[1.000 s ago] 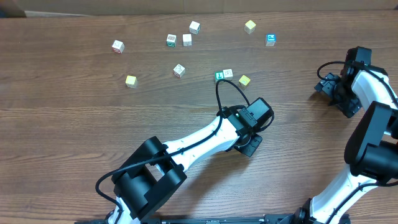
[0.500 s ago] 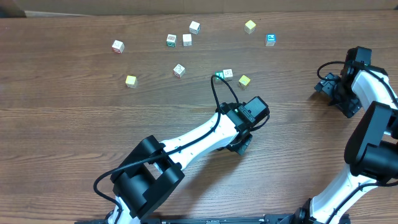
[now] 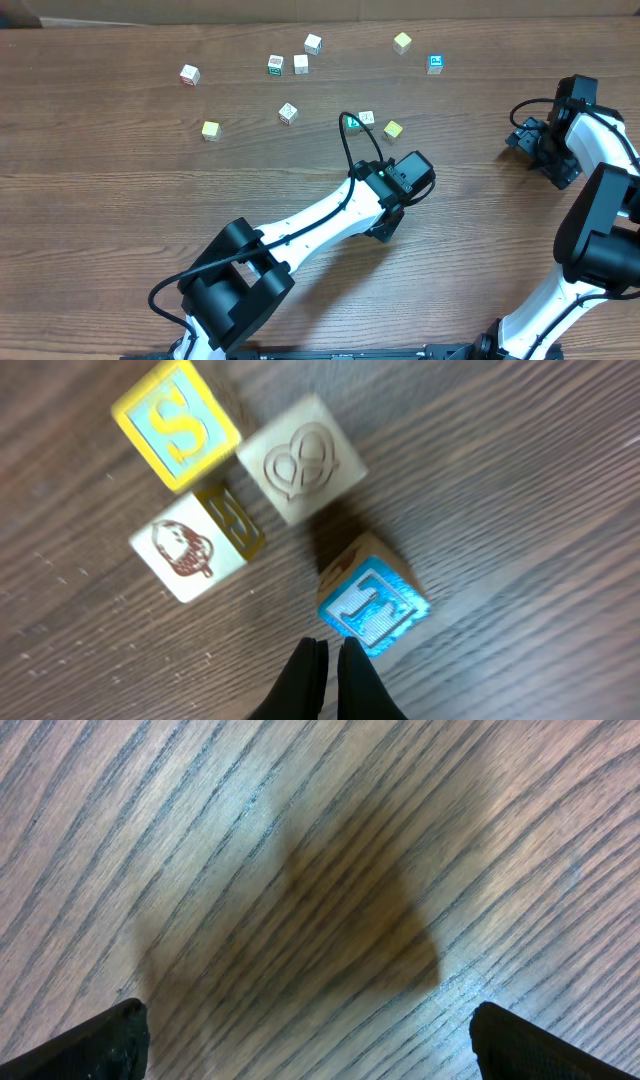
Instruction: Form a circle
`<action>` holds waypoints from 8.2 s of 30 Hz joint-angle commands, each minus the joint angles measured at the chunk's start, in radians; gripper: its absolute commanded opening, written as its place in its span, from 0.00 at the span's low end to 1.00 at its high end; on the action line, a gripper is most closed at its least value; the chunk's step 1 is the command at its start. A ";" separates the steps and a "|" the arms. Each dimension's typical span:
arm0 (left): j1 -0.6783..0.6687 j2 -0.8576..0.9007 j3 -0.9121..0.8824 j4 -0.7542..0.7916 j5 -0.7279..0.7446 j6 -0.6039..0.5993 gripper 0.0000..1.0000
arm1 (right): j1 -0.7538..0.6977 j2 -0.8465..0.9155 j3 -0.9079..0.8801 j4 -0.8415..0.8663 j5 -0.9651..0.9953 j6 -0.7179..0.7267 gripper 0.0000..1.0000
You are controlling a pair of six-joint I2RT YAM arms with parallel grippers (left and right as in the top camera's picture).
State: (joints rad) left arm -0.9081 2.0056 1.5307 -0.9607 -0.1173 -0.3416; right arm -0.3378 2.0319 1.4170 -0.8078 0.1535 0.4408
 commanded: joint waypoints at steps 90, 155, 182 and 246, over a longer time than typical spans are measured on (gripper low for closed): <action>0.040 0.103 0.089 -0.081 0.014 0.019 0.04 | 0.002 -0.027 -0.004 0.003 0.003 0.004 1.00; 0.045 0.104 0.074 -0.068 0.060 0.023 0.11 | 0.002 -0.027 -0.004 0.003 0.003 0.004 1.00; 0.045 0.104 0.074 -0.082 0.084 0.019 0.24 | 0.002 -0.027 -0.004 0.003 0.003 0.004 1.00; 0.036 0.104 0.059 -0.200 0.170 0.031 0.04 | 0.002 -0.027 -0.004 0.003 0.003 0.004 1.00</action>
State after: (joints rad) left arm -0.8581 2.1021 1.6112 -1.1748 0.0319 -0.3298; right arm -0.3378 2.0319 1.4170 -0.8078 0.1535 0.4404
